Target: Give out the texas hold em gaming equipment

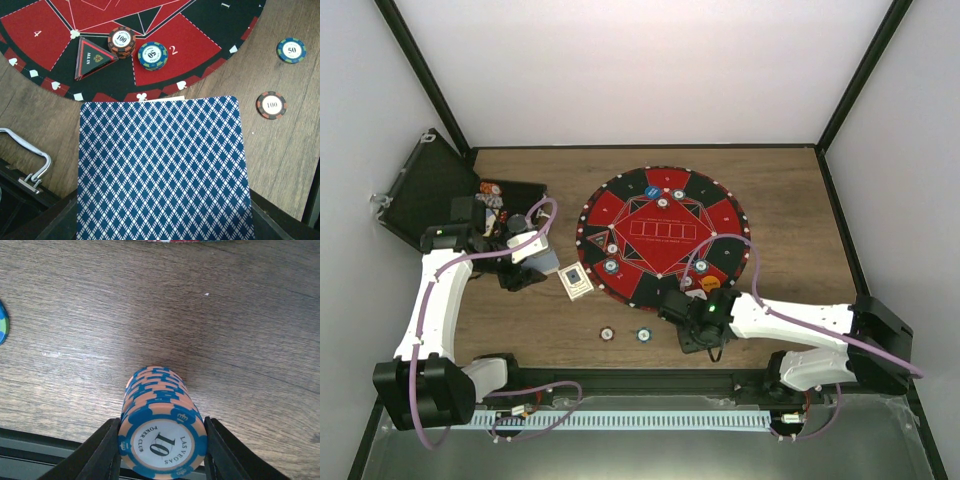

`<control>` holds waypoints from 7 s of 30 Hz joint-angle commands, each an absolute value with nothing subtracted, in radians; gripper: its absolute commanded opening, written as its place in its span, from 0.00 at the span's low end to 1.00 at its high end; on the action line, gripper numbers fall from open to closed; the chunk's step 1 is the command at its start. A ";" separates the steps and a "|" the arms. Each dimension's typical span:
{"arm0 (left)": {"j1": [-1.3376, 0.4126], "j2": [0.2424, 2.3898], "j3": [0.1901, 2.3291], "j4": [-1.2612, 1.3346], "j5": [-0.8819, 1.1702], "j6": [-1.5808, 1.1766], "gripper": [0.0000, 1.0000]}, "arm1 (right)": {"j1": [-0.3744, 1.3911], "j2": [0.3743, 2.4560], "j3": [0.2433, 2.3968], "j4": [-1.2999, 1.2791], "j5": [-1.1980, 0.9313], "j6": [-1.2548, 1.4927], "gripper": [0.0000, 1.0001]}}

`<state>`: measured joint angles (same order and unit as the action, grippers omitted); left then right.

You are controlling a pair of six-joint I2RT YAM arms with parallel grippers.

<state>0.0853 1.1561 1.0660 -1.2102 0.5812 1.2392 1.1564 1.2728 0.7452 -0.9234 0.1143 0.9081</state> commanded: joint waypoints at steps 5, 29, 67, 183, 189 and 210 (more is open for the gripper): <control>0.091 1.142 1.097 -1.225 0.615 1.277 0.11 | 1.158 1.262 0.865 -0.985 0.165 0.900 0.16; 0.091 1.146 1.098 -1.225 0.616 1.259 0.11 | 0.871 1.697 1.399 -0.818 0.151 0.474 0.11; 0.091 1.129 1.108 -1.244 0.618 1.254 0.11 | 0.733 2.497 2.247 -0.932 0.047 0.314 0.50; 0.090 1.125 1.095 -1.254 0.616 1.290 0.11 | 0.841 1.375 1.120 -0.992 0.142 0.655 0.21; 0.089 1.122 1.095 -1.253 0.620 1.284 0.11 | 0.605 1.534 1.264 -0.882 0.124 0.487 0.21; 0.091 1.151 1.106 -1.237 0.627 1.270 0.11 | 0.267 2.471 2.266 -0.953 0.019 0.353 0.17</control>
